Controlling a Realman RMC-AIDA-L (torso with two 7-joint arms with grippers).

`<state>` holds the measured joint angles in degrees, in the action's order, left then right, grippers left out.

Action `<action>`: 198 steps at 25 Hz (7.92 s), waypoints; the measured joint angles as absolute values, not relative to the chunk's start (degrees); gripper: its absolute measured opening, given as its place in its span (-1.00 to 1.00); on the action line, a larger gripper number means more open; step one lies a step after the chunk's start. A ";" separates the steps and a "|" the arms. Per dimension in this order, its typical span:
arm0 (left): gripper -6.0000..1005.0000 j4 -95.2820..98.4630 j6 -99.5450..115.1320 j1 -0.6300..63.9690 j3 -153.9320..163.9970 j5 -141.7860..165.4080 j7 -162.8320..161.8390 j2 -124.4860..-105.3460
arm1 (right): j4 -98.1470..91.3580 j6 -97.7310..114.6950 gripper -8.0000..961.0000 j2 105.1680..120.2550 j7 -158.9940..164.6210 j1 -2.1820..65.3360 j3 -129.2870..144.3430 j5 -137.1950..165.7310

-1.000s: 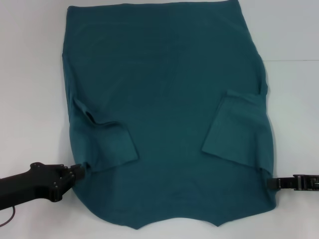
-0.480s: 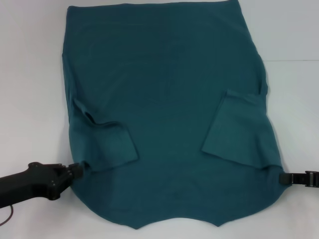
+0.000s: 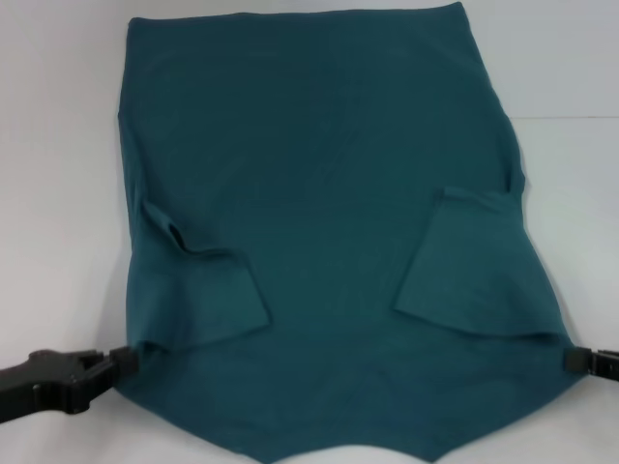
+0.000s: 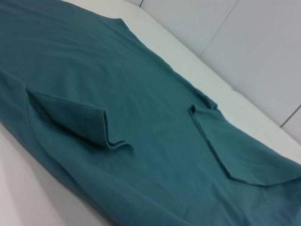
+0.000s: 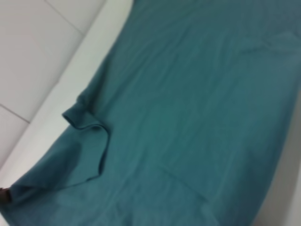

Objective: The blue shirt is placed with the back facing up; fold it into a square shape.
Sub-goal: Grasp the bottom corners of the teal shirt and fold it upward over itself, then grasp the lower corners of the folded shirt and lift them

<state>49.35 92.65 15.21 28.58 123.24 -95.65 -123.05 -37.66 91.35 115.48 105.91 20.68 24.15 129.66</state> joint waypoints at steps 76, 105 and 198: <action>-0.91 25.48 47.84 46.99 15.33 110.57 -84.34 -118.77 | -23.96 41.70 -0.73 113.60 89.96 50.72 27.10 122.98; -0.32 24.72 42.77 43.75 14.83 101.56 -81.32 -120.48 | -21.47 35.35 -0.54 114.54 87.00 52.08 28.33 121.46; -0.18 36.10 53.81 26.01 35.51 112.57 -65.52 -123.99 | -31.51 67.94 0.33 115.41 105.68 35.70 26.86 117.01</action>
<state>36.10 53.81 26.01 35.51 112.57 -65.52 -123.99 -31.51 67.94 115.41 105.68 35.70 26.86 117.01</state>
